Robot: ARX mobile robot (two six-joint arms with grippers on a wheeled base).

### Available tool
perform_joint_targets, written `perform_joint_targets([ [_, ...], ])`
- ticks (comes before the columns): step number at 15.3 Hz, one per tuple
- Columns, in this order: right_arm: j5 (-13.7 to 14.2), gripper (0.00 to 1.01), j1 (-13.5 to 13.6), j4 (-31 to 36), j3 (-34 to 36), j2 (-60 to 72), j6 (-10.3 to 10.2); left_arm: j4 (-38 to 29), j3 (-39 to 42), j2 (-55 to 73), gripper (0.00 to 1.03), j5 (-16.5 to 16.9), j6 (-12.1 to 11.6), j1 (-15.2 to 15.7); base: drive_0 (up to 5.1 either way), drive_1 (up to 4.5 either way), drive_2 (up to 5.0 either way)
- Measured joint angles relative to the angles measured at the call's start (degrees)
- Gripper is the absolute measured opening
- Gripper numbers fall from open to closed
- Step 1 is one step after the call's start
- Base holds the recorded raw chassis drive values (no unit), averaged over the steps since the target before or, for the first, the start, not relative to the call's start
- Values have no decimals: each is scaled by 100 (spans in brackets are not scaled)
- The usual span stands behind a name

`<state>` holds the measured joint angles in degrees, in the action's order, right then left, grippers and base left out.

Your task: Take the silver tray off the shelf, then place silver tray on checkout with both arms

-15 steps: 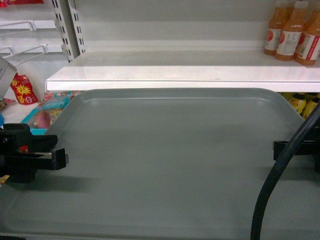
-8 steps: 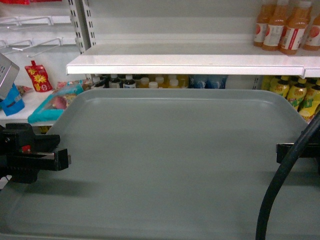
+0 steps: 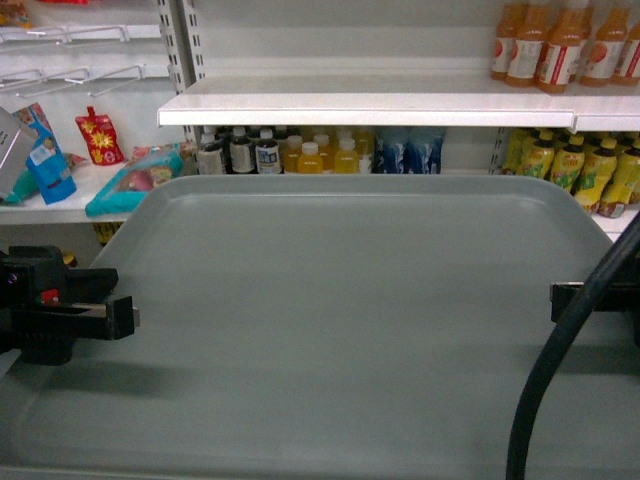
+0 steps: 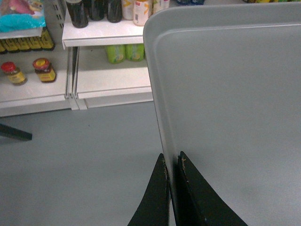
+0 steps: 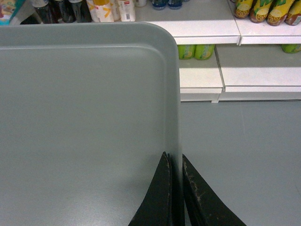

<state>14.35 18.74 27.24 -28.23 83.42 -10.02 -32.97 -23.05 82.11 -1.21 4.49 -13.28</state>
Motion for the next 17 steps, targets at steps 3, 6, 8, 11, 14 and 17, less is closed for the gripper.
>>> perform_joint_targets([
  [3,-7,3,0,-35,2,9,0,7,0,2,3,9,2,0,11,-405,428],
  [6,-4,3,0,-24,2,9,0,-2,0,2,3,9,0,-2,11,-405,428],
  [8,-4,3,0,-24,2,9,0,2,0,2,3,11,0,0,5,-411,422],
  [11,4,3,2,-26,2,9,0,26,0,2,3,0,0,0,5,-411,422],
  [14,-2,3,0,-35,2,-2,0,15,0,2,3,11,2,0,5,-411,422],
  [17,2,3,0,-9,0,-2,0,11,0,2,3,13,0,13,6,-411,423],
])
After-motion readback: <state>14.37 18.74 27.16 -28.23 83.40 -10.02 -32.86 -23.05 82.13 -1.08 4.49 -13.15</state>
